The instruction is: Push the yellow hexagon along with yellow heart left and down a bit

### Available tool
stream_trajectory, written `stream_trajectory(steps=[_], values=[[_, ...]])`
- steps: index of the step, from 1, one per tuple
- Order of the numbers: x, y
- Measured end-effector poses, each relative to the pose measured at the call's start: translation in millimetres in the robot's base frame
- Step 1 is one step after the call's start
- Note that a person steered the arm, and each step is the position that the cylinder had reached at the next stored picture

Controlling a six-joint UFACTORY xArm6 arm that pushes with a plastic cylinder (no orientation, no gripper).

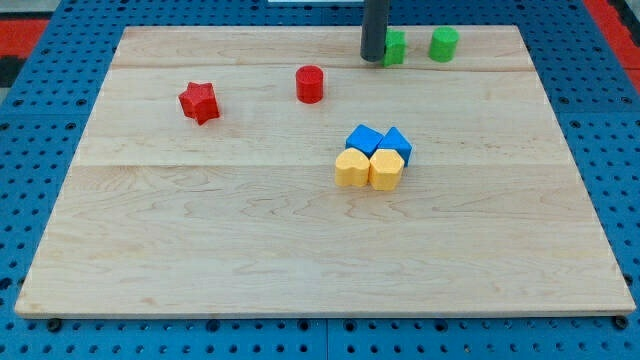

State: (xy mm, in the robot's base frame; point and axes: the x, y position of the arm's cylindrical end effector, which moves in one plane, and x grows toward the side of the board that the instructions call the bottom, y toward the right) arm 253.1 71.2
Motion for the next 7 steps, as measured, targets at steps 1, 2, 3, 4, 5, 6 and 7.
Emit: stream_trajectory(steps=[1,2,3,4,5,6,7], values=[[0.0,0.3],[0.2,-34.8],[-0.8,-69.1],[-16.2,-79.5],[-37.0,-79.5],[-33.3,-79.5],[11.3,-64.4]])
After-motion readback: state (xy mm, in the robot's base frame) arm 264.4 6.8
